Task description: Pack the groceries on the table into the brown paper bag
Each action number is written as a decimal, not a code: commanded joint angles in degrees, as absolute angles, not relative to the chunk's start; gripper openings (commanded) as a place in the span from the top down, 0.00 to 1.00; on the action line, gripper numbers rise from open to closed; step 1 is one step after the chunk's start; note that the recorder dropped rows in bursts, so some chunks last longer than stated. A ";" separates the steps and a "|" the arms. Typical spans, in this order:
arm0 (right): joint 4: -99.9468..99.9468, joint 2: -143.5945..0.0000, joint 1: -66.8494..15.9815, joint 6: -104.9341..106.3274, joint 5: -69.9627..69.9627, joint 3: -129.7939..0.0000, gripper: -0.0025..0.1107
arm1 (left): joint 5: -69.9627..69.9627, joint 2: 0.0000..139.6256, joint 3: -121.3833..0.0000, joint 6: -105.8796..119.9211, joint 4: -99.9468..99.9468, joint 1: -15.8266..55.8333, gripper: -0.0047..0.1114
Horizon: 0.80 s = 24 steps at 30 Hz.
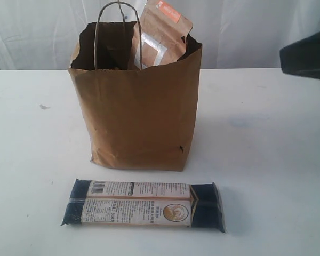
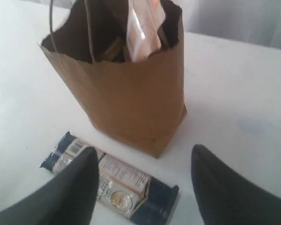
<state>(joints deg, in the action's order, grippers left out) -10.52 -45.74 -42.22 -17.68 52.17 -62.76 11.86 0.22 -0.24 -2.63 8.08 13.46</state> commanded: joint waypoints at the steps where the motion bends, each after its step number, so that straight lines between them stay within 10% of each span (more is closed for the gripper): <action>1: -10.85 -42.60 -42.04 -16.11 47.90 -61.62 0.50 | 11.90 0.00 0.00 -2.60 8.46 13.32 0.96; 24: -9.90 -24.74 -24.32 -14.55 11.22 -20.22 0.50 | 11.90 0.00 0.00 -2.60 8.46 13.32 0.96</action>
<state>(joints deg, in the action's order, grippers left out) -10.05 -26.29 -26.40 -14.99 15.69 -24.26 11.86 0.22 -0.24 -2.63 8.08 13.46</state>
